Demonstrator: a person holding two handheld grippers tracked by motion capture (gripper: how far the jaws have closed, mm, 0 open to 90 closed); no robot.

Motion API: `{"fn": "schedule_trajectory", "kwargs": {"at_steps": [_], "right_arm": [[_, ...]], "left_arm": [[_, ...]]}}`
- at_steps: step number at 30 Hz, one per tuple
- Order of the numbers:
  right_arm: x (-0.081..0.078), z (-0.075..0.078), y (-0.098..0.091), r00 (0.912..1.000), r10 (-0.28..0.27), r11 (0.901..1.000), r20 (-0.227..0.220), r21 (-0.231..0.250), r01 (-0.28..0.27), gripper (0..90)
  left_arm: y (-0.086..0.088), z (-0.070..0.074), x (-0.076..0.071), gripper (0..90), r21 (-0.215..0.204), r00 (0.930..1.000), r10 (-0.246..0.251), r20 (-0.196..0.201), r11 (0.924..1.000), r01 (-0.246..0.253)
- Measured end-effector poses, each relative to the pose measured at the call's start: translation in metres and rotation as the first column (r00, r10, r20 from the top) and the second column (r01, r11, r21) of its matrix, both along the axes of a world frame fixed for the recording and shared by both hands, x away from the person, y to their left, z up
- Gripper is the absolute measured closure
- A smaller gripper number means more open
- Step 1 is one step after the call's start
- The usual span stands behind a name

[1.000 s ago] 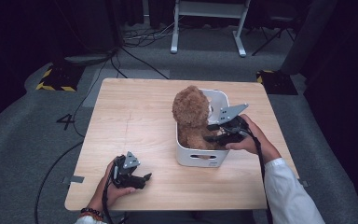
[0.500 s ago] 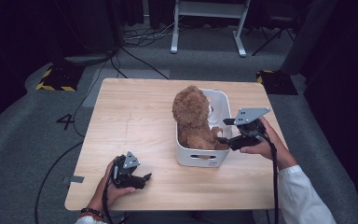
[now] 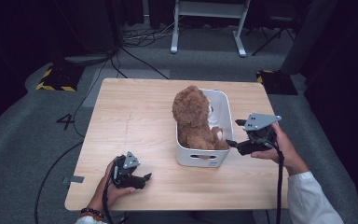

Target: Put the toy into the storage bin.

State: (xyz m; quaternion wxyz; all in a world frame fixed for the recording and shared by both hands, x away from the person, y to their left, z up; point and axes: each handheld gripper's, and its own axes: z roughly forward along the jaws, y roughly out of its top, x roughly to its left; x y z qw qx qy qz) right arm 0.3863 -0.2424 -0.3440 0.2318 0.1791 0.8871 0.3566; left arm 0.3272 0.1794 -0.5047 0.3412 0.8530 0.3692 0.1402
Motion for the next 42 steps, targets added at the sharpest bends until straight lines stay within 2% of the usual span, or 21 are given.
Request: {"fn": "schedule_trajectory", "kwargs": {"at_steps": [3, 11, 21, 27, 30, 34, 42], "right_arm": [[-0.005, 0.001, -0.005, 1.0, -0.001, 0.9999, 0.005, 0.016, 0.001, 23.0], [-0.014, -0.001, -0.018, 0.9999, -0.012, 0.9998, 0.01, 0.015, 0.011, 23.4], [-0.023, -0.006, -0.027, 0.9997, -0.017, 0.9998, 0.015, -0.008, 0.017, 24.1], [-0.026, -0.015, -0.03, 0.9991, -0.038, 0.999, 0.017, -0.023, 0.039, 22.1], [-0.026, -0.02, -0.033, 0.999, -0.045, 0.9989, 0.005, -0.013, 0.045, 22.5], [-0.027, -0.028, -0.038, 0.9977, -0.068, 0.9972, 0.003, -0.033, 0.068, 21.7], [-0.031, -0.043, -0.042, 0.997, -0.077, 0.9948, -0.007, -0.067, 0.077, 20.6]], "left_arm": [[0.0, 0.0, 0.0, 16.6, 0.0, 1.0, 0.0, 0.0, 1.0, 0.0], [0.0, 0.0, 0.0, 16.6, 0.0, 1.0, 0.0, 0.0, 1.0, 0.0], [0.0, 0.0, 0.0, 16.6, -0.001, 1.0, 0.0, 0.0, 1.0, 0.0], [0.0, 0.0, 0.0, 16.6, 0.0, 1.0, 0.0, 0.0, 1.0, 0.0], [0.0, 0.0, 0.0, 16.5, -0.001, 1.0, 0.0, 0.0, 1.0, 0.0], [0.0, 0.0, 0.0, 16.6, 0.0, 1.0, 0.0, 0.0, 1.0, 0.0], [0.0, 0.0, 0.0, 16.6, 0.0, 1.0, 0.0, 0.0, 1.0, 0.0]]}}
